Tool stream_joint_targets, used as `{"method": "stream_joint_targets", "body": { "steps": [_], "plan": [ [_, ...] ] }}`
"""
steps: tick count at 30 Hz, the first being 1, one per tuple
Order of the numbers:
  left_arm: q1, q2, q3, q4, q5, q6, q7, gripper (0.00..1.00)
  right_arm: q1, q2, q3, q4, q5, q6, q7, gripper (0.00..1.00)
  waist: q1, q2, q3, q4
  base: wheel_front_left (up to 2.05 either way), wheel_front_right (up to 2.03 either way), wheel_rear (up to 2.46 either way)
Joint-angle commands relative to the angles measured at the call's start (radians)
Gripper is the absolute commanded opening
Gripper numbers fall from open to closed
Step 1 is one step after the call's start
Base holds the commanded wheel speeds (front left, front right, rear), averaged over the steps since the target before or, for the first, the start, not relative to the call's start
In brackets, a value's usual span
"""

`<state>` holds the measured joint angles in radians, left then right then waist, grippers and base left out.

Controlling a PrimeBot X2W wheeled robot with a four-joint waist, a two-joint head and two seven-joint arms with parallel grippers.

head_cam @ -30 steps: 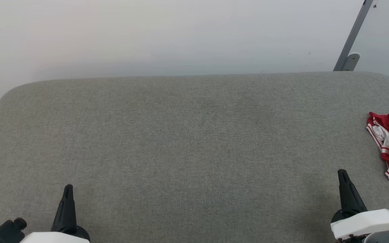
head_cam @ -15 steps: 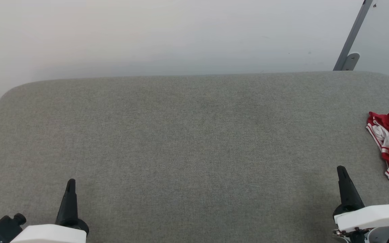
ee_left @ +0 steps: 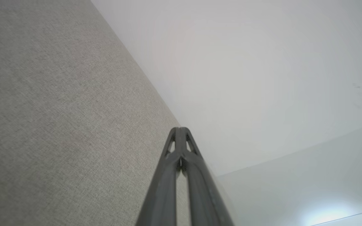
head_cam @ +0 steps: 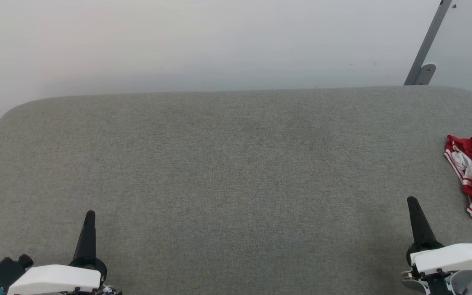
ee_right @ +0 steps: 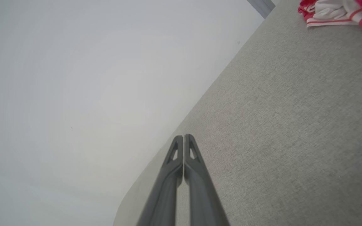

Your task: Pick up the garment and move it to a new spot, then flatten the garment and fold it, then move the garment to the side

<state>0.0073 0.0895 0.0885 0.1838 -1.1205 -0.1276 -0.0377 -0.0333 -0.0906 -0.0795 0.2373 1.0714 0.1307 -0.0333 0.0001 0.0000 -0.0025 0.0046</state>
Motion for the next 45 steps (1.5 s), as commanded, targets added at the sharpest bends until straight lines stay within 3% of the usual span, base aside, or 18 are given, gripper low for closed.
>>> {"method": "stream_joint_targets", "body": {
  "steps": [1,45],
  "plan": [
    [-0.024,0.002,0.007,-0.005,-0.028,-0.003,0.008,0.00,-0.027,0.002,-0.006,-0.006,0.031,0.000,0.010,0.00,0.0000,0.0000,0.000,0.000,0.00,0.00,0.00],
    [-0.097,-0.026,0.019,0.045,-0.373,-0.005,0.114,0.00,-0.067,0.032,-0.029,0.004,0.408,0.000,0.114,0.00,-0.0001,0.0000,0.004,-0.003,0.00,0.00,0.00]
  ]
}}
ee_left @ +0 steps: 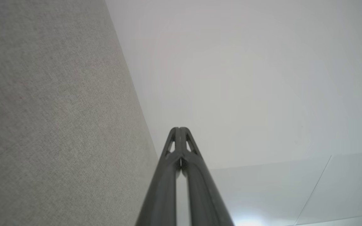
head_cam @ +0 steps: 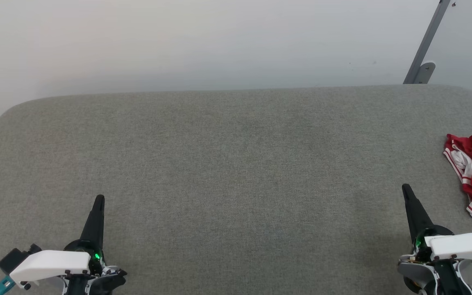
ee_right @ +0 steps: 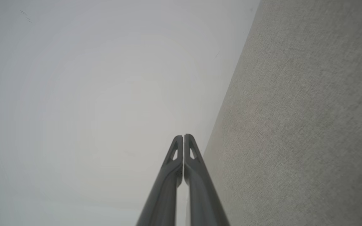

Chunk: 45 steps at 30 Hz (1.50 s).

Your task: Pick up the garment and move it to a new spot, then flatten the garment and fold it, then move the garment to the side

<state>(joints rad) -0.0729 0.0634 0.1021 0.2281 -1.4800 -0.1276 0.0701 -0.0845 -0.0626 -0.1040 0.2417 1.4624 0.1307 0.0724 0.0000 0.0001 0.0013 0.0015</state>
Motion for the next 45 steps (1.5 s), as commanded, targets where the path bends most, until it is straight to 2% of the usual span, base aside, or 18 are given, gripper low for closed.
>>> {"method": "stream_joint_targets", "body": {
  "steps": [1,22,45],
  "plan": [
    [-0.018,-0.001,0.006,0.001,-0.021,-0.005,0.009,0.00,-0.015,0.005,-0.005,0.000,0.025,0.000,0.009,0.00,0.0000,-0.0001,0.000,0.000,0.00,0.00,0.00],
    [-0.044,-0.011,0.010,0.018,-0.140,-0.006,0.045,0.00,-0.029,0.014,-0.012,0.004,0.157,0.000,0.046,0.00,0.0000,-0.0001,0.002,-0.002,0.00,0.00,0.00],
    [-0.042,-0.012,0.011,0.018,-0.135,-0.006,0.046,0.00,-0.027,0.014,-0.011,0.004,0.152,0.000,0.045,0.00,0.0000,-0.0001,0.002,-0.002,0.00,0.00,0.00]
  ]
}}
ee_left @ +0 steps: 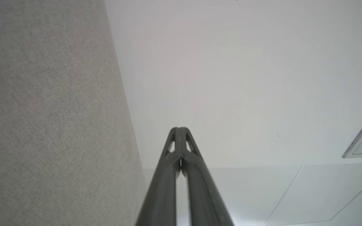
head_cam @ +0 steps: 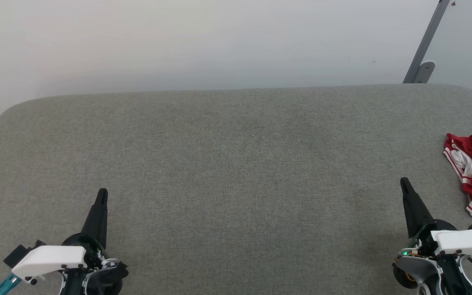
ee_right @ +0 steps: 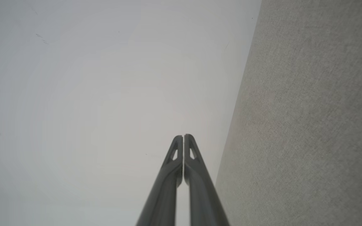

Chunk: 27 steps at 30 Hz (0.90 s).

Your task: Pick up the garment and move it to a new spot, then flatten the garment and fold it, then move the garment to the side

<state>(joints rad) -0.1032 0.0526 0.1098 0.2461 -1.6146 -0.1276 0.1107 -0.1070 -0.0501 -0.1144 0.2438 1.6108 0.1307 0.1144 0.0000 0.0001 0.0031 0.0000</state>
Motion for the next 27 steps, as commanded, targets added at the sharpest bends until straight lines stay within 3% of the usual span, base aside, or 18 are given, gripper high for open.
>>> {"method": "stream_joint_targets", "body": {
  "steps": [1,27],
  "plan": [
    [-0.012,-0.001,0.004,0.000,0.000,-0.006,0.006,0.00,-0.004,0.001,-0.001,0.002,0.004,0.000,0.003,0.00,0.0000,-0.0001,0.000,0.000,0.00,0.00,0.00],
    [-0.012,-0.002,0.005,0.000,0.001,-0.006,0.007,0.00,-0.004,0.001,-0.001,0.002,0.004,0.000,0.003,0.00,0.0000,-0.0001,0.000,0.000,0.00,0.00,0.00]
  ]
}}
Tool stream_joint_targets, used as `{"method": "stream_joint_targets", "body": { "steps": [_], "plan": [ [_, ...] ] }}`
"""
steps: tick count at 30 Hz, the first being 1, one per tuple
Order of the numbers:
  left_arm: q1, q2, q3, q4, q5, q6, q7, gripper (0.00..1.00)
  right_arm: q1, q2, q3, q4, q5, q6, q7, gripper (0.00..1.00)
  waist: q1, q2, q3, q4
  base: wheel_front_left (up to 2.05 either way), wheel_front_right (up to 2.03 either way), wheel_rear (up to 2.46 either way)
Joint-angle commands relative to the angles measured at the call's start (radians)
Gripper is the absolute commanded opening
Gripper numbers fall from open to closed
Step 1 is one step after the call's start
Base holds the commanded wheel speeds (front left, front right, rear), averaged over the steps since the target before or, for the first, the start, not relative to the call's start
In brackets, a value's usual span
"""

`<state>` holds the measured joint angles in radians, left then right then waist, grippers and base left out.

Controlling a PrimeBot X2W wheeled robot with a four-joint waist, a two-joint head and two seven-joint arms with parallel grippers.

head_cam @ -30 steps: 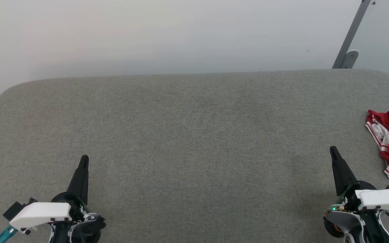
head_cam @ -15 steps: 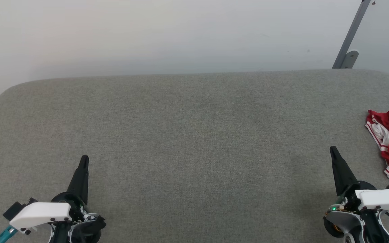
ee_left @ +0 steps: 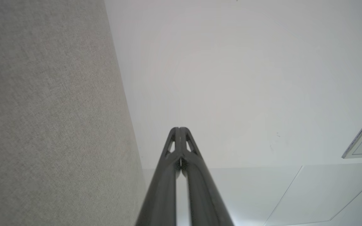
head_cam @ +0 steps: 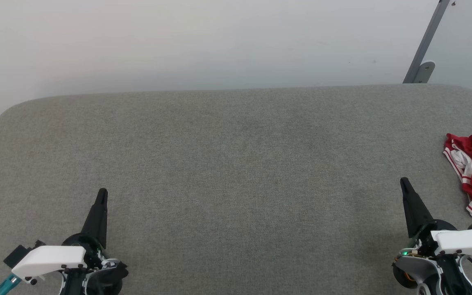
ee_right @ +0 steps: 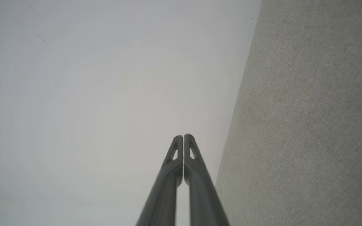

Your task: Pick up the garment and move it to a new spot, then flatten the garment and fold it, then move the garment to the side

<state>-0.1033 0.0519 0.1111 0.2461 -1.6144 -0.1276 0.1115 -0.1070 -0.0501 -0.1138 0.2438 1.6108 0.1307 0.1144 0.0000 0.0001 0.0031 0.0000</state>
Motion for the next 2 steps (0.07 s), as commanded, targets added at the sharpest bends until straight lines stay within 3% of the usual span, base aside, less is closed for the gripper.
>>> {"method": "stream_joint_targets", "body": {
  "steps": [1,2],
  "plan": [
    [-0.012,-0.001,0.003,0.000,0.001,-0.006,0.006,0.00,-0.004,0.001,-0.001,0.002,0.004,0.000,0.003,0.00,0.0000,-0.0001,0.000,0.000,0.00,0.00,0.00],
    [-0.012,-0.001,0.003,0.000,0.001,-0.006,0.006,0.00,-0.004,0.001,-0.001,0.002,0.004,0.000,0.003,0.00,0.0000,-0.0001,0.000,0.000,0.00,0.00,0.00]
  ]
}}
